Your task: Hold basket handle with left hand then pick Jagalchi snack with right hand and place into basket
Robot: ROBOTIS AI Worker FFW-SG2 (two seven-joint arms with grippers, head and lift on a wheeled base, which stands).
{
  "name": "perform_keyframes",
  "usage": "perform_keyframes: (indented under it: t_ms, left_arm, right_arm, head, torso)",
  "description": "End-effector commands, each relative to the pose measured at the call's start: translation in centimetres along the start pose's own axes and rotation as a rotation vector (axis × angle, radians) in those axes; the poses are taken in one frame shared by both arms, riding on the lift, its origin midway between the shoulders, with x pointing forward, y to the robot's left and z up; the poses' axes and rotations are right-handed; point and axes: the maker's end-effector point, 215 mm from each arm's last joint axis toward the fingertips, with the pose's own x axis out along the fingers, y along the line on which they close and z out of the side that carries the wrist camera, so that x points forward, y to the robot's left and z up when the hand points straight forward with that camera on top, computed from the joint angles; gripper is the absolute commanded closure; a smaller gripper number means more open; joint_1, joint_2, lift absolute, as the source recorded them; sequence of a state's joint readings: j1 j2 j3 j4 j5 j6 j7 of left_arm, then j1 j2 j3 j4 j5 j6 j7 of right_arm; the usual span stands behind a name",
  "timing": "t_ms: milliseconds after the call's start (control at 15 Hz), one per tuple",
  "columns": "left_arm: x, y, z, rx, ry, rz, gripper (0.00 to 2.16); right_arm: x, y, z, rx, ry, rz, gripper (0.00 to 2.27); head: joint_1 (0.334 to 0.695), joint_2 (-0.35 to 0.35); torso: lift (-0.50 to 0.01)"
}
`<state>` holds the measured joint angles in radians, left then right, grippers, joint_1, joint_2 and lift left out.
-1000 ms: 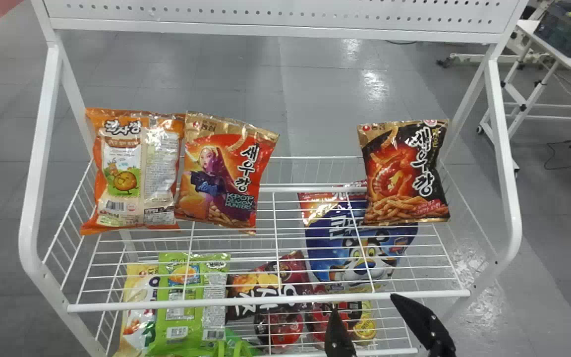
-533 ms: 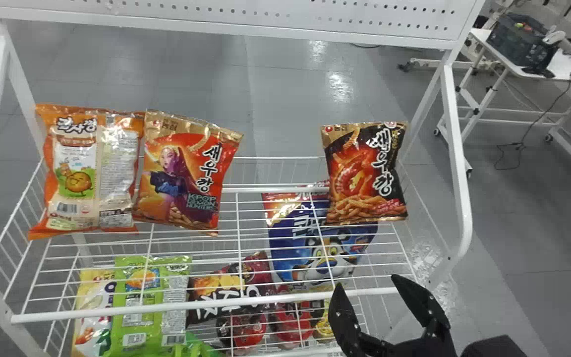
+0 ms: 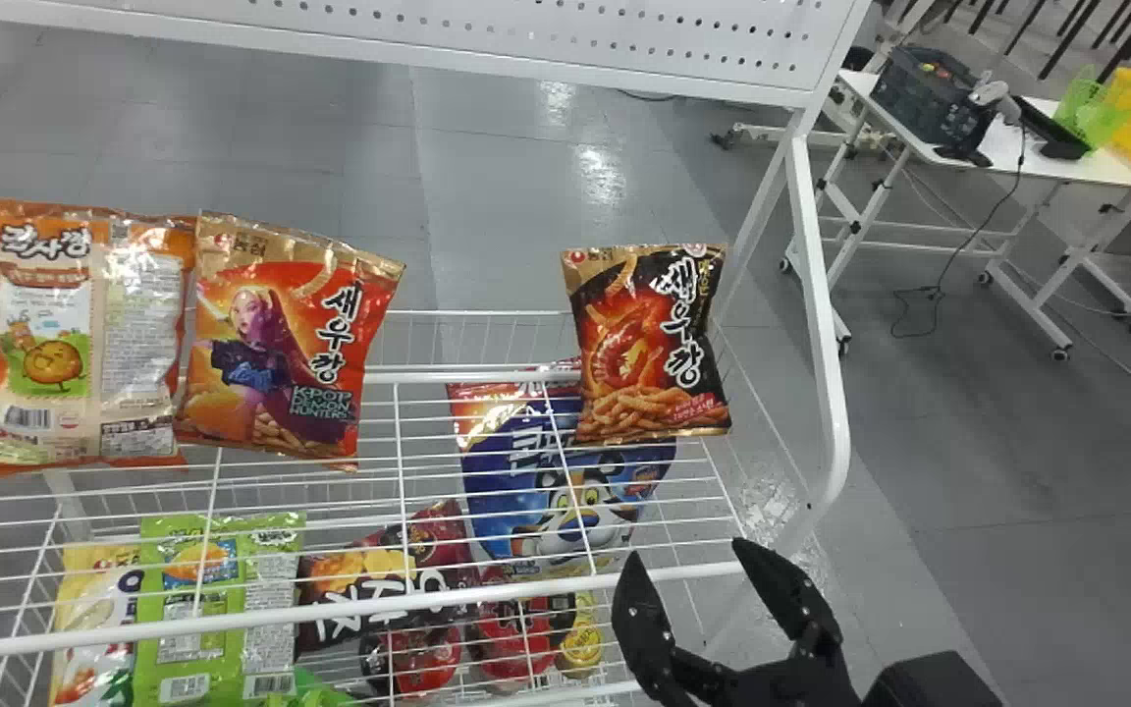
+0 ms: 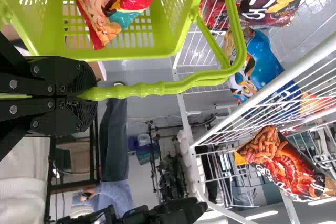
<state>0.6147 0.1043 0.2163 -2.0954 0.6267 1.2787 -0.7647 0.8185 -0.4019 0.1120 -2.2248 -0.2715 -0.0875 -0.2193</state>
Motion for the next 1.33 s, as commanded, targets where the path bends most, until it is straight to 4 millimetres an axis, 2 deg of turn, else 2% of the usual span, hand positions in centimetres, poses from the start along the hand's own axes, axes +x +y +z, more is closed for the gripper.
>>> perform_keyframes:
  t_ms: [0, 1267]
  left_arm:
    - [0.0, -0.06, -0.02, -0.001, 0.0, -0.003, 1.71]
    - [-0.06, 0.0, -0.05, -0.002, 0.0, -0.001, 1.71]
  right_arm:
    - [-0.09, 0.1, 0.22, 0.003, -0.004, 0.0, 0.14]
    - [-0.17, 0.01, 0.88, 0.007, -0.02, -0.002, 0.14]
  head:
    - [0.695, -0.286]
    - [0.695, -0.285]
  torso:
    - [-0.01]
    - [-0.01]
